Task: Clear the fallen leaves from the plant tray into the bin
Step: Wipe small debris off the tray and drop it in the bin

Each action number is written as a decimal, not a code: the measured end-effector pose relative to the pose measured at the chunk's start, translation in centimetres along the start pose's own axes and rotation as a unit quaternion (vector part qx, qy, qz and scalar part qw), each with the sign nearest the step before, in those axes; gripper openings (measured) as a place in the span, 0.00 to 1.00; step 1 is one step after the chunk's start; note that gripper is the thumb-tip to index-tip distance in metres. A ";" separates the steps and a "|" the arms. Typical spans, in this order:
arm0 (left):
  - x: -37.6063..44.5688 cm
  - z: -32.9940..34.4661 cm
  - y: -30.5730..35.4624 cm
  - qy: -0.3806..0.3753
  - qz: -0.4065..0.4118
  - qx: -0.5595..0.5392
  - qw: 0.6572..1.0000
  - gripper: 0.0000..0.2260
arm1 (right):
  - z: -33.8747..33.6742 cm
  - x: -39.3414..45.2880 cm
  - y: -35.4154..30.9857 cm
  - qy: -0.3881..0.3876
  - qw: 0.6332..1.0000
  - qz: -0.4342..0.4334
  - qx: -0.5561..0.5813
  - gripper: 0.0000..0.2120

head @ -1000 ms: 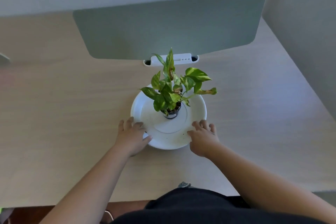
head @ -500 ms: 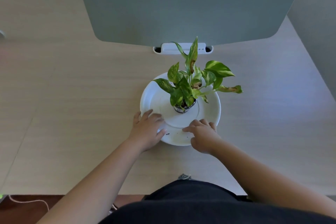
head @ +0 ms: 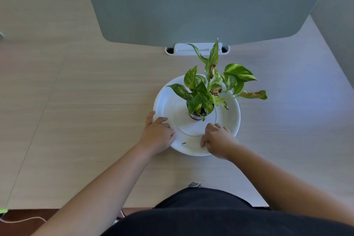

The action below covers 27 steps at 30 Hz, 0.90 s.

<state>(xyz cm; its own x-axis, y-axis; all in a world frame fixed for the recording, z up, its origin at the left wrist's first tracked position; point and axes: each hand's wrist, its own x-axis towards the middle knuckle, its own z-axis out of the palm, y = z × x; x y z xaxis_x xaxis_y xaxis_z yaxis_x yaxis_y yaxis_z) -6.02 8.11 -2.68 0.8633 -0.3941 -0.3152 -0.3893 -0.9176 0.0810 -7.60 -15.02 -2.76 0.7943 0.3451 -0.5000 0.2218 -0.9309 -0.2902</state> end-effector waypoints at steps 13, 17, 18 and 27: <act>2.0 0.5 -0.9 0.027 0.020 -0.116 0.993 0.11 | 1.3 0.3 -0.1 0.078 0.996 0.029 0.032 0.17; 1.6 0.9 -0.8 0.034 -0.003 -0.145 0.989 0.20 | 1.5 0.3 -0.2 0.097 0.994 0.030 0.032 0.16; 1.8 0.8 -0.7 0.020 -0.004 -0.129 0.991 0.22 | 1.6 0.2 -0.2 0.104 0.994 0.030 0.034 0.15; 2.1 0.5 -0.1 -0.009 -0.029 -0.114 0.993 0.21 | 2.0 0.2 -0.2 0.143 0.988 0.028 0.041 0.14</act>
<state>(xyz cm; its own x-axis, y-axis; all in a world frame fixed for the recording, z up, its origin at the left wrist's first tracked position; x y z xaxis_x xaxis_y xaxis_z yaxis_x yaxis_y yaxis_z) -4.29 7.42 -3.83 0.8754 -0.3419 -0.3418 -0.2553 -0.9273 0.2738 -8.60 -14.49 -4.39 0.9342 0.2351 -0.2684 0.1364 -0.9304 -0.3401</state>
